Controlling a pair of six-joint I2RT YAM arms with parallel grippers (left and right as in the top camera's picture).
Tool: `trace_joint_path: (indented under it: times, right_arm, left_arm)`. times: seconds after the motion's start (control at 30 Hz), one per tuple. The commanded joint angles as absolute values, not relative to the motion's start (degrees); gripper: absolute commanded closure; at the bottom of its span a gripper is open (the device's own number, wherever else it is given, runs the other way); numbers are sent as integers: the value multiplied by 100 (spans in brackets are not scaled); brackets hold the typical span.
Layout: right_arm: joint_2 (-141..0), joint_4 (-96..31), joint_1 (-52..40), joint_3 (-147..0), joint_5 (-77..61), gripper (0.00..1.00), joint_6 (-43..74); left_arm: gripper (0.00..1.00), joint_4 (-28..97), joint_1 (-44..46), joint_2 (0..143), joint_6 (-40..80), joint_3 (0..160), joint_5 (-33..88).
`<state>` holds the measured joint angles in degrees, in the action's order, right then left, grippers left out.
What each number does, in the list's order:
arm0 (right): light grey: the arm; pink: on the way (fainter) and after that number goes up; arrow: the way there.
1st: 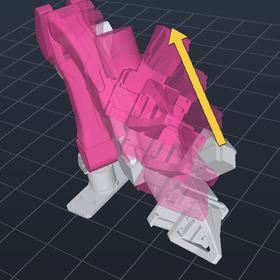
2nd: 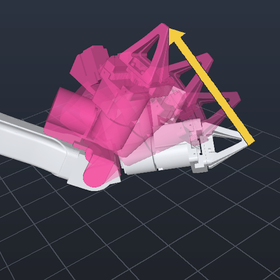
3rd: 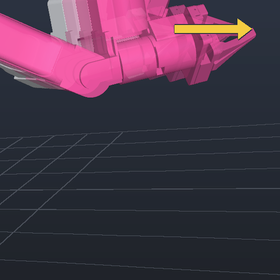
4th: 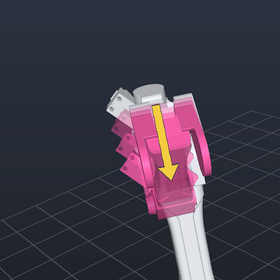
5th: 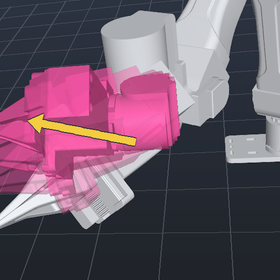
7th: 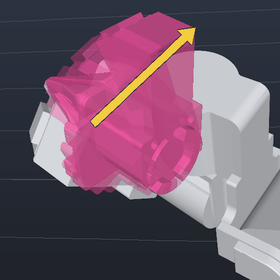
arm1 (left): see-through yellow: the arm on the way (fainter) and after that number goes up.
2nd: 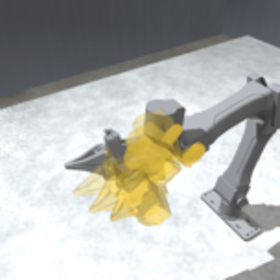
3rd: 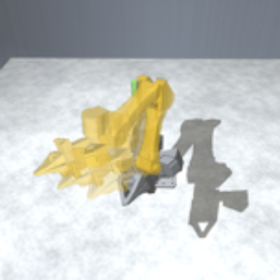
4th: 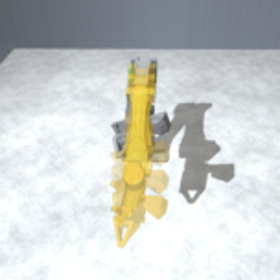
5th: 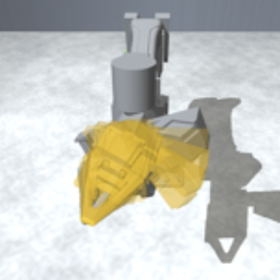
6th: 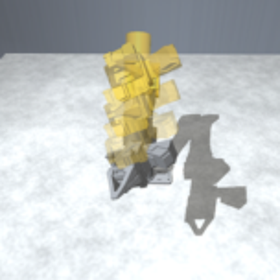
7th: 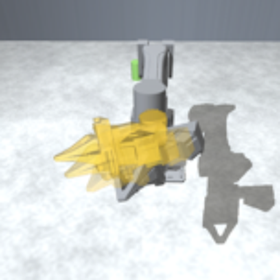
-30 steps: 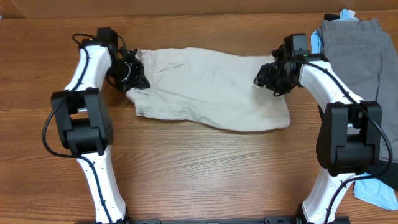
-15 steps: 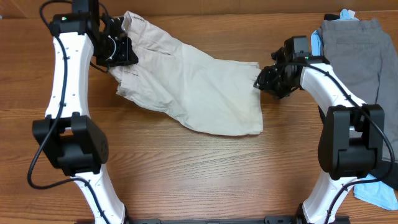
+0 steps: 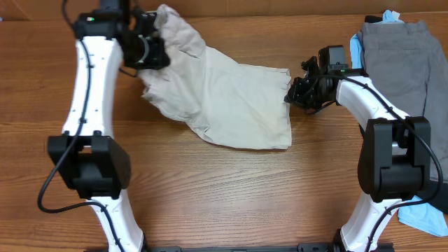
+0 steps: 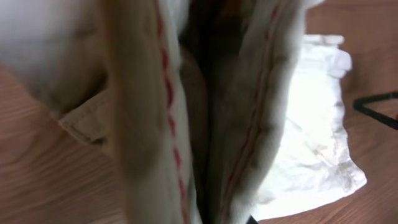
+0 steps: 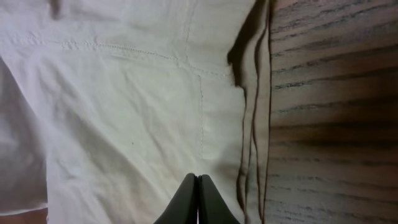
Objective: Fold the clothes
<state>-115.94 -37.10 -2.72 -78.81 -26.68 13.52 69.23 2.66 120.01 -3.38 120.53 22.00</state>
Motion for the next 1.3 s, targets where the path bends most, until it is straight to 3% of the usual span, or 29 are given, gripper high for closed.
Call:
trace_joint_path:
  times: [0.0, 0.6, 0.77, 0.93, 1.0, 1.07, 1.17, 1.23, 1.27]
  right_arm:
    - [-11644, -3446, -298, -7592, -2749, 96, 1347]
    - [-12097, -2742, -276, -7419, -2593, 96, 1763]
    - [-12097, -2744, -276, -7419, -2600, 96, 1787]
    - [-12097, -2694, -276, -7422, -2606, 96, 1806]
    - [-12092, -2637, -263, -7441, -2700, 96, 1809]
    - [-12079, -2655, -204, -7550, -2910, 96, 1826]
    - [-11933, -2773, 5, -7819, -3321, 91, 1826]
    - [-11758, -2873, 167, -7990, -3496, 87, 1826]
    - [-11633, -2952, 270, -8090, -3553, 84, 1826]
  left_arm:
    - [96, 6829, 602, 11804, -336, 12204, 2167]
    - [95, 6755, 1999, 11813, 462, 12197, 1885]
    - [83, 6711, 2482, 11972, 1295, 12197, 888]
    - [77, 6648, 2740, 12425, 1573, 12197, 838]
    - [69, 6593, 2788, 12630, 1691, 12197, 860]
    - [51, 6554, 2840, 12866, 1835, 12197, 902]
    - [10, 6434, 2897, 13192, 1846, 12197, 1127]
    - [0, 6348, 2908, 13358, 1844, 12197, 1328]
    - [0, 6302, 2908, 13426, 1846, 12197, 1389]
